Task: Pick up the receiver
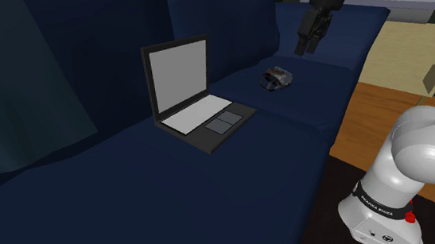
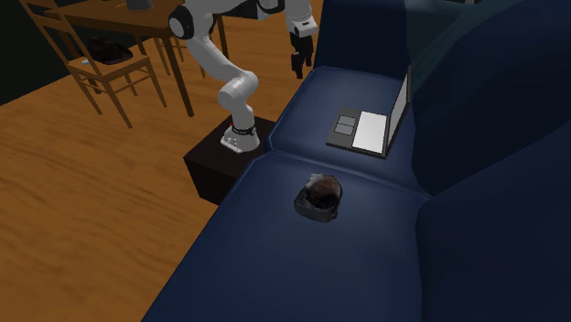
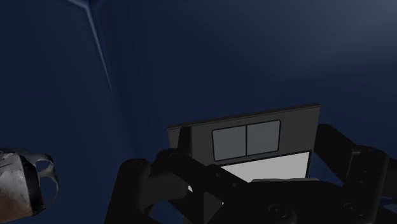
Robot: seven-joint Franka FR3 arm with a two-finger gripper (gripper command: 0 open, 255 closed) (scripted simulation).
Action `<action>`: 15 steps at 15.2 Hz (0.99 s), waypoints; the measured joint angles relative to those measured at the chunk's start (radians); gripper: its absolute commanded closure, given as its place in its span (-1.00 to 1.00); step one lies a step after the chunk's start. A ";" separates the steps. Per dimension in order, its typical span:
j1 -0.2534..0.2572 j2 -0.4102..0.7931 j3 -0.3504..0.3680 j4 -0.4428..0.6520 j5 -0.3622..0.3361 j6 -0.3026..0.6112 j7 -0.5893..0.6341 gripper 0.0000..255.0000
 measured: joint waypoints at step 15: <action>-0.045 0.338 -0.247 0.152 -0.084 0.110 -0.275 -1.00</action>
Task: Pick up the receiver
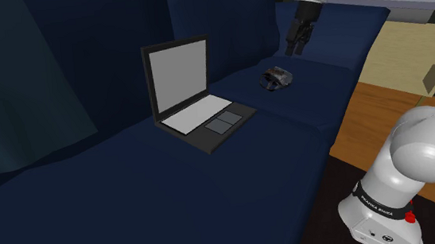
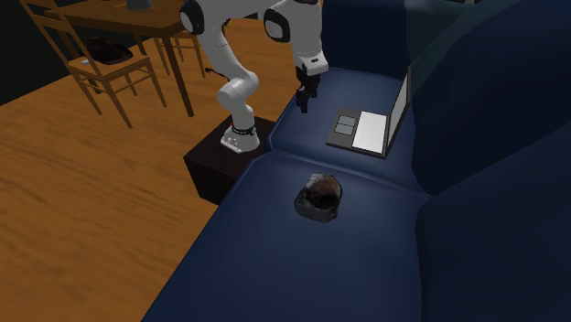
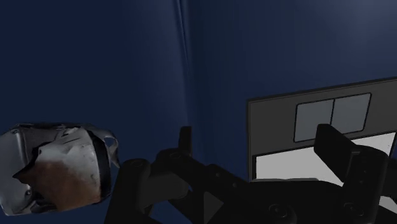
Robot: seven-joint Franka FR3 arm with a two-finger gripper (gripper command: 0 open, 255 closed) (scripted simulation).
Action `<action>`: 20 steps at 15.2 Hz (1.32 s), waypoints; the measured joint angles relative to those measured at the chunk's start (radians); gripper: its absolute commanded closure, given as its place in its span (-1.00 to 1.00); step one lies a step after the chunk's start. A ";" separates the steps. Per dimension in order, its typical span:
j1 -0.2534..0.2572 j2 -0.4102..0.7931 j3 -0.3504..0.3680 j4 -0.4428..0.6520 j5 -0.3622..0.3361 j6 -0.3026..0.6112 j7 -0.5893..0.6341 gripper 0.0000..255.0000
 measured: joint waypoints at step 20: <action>-0.157 0.788 -0.247 0.640 0.233 -0.044 -0.449 -1.00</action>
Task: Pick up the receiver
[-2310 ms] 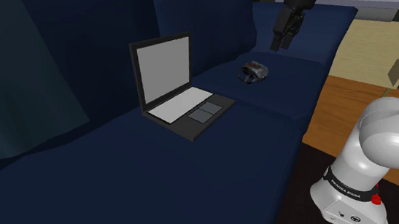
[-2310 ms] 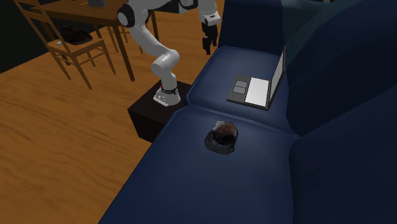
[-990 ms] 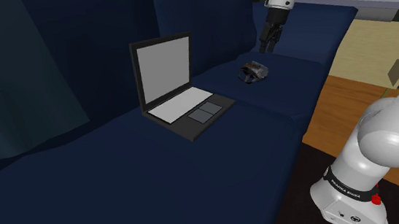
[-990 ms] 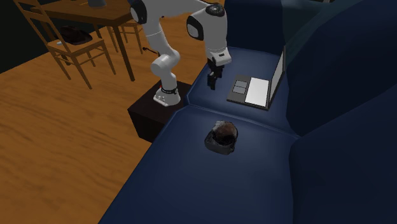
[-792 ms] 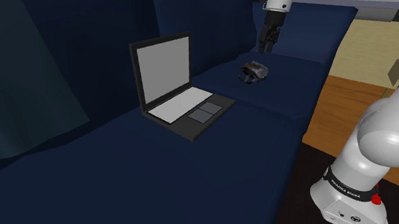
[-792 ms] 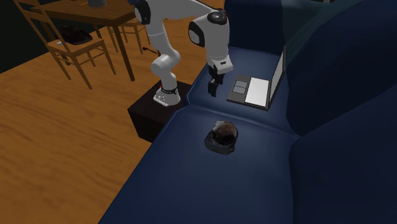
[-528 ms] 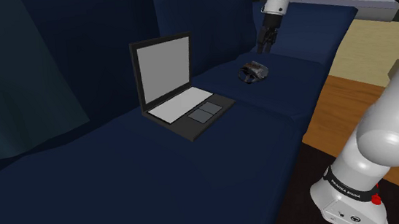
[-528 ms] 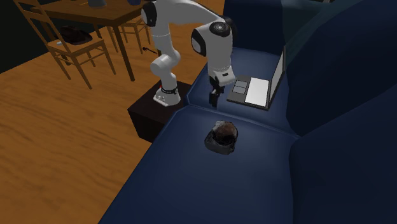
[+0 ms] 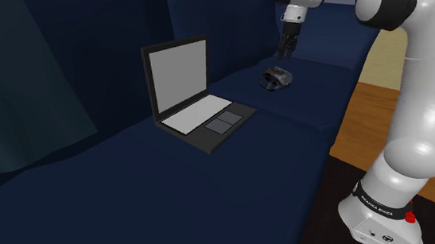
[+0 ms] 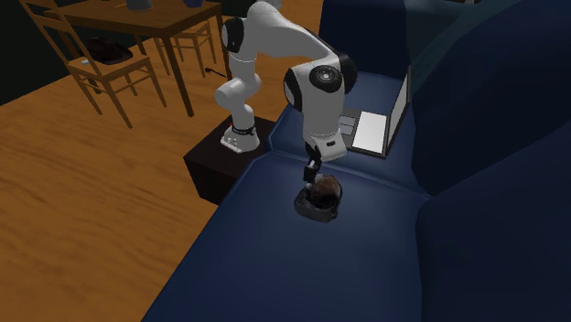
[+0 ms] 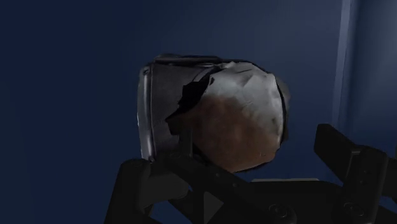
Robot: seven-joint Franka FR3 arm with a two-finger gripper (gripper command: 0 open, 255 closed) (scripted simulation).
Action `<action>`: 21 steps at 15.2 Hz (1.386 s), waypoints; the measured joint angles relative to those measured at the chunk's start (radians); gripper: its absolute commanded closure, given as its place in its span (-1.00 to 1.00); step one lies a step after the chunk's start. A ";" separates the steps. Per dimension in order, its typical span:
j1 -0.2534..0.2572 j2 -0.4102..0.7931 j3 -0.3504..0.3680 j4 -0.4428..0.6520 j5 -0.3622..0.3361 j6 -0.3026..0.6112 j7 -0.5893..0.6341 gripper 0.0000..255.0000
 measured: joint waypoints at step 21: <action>-0.209 0.427 0.038 0.465 0.135 -0.098 -0.084 1.00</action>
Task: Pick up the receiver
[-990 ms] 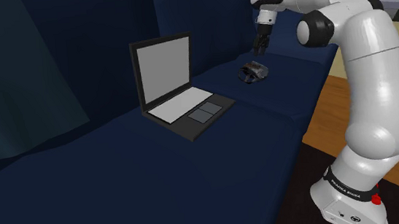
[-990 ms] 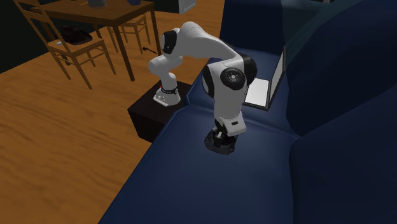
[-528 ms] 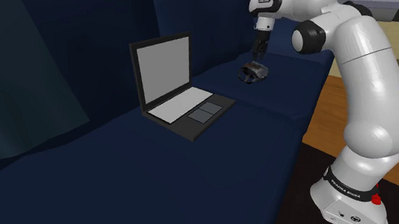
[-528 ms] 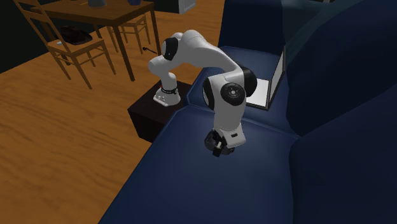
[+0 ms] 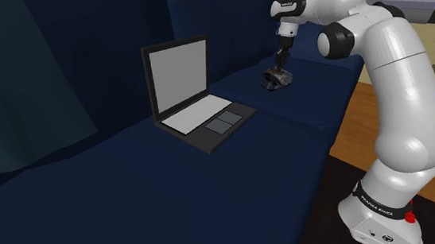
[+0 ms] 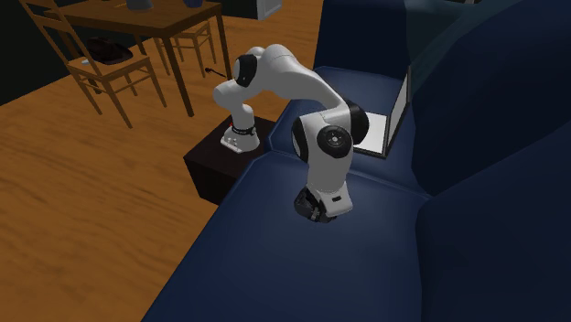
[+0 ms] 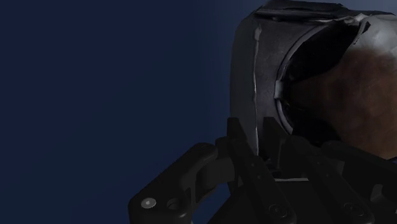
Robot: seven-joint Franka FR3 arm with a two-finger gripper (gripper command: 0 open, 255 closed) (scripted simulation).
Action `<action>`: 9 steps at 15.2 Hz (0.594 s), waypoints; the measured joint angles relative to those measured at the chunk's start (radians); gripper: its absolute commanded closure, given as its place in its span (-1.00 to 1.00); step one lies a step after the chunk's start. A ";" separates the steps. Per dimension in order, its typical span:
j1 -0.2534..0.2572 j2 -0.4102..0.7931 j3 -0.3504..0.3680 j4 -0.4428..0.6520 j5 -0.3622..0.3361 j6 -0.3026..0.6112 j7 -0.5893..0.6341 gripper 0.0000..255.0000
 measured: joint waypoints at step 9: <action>-0.009 -0.001 0.000 0.040 -0.002 -0.040 0.007 1.00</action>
